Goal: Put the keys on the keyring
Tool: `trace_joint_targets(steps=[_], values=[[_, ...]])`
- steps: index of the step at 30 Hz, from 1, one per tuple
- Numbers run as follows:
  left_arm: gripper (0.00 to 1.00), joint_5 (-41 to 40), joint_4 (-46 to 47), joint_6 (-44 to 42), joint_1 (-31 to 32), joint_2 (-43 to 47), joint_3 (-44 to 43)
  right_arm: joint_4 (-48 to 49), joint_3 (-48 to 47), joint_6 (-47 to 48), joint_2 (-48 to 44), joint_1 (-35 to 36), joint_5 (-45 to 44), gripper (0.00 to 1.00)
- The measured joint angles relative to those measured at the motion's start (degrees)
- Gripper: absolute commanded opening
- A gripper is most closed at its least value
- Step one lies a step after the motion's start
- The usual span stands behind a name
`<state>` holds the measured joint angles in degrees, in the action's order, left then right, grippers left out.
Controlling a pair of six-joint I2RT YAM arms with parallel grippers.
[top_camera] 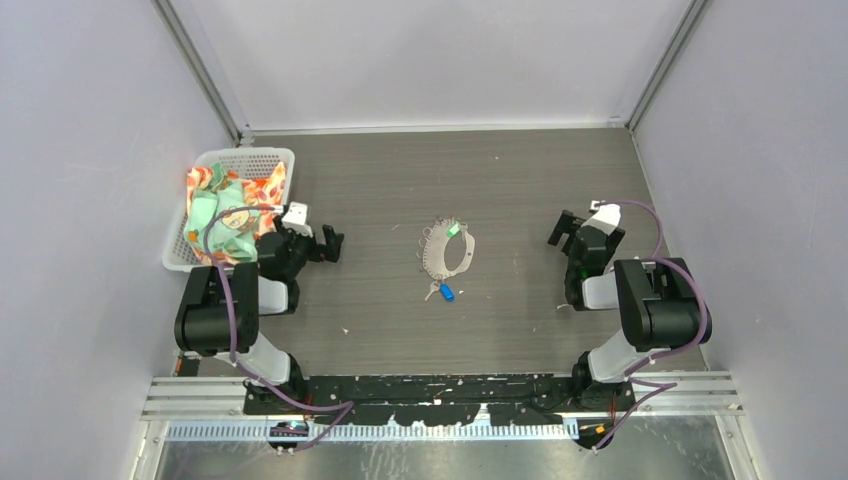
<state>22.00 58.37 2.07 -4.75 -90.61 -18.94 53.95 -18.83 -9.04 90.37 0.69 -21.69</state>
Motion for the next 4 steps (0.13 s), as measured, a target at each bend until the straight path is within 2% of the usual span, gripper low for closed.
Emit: trace_joint_targets(steps=[4], values=[[1.00,-1.81,-1.55,-0.90,0.94,0.00,-0.52,-0.02,0.00,-0.15,0.00,0.00,0.33,1.00]])
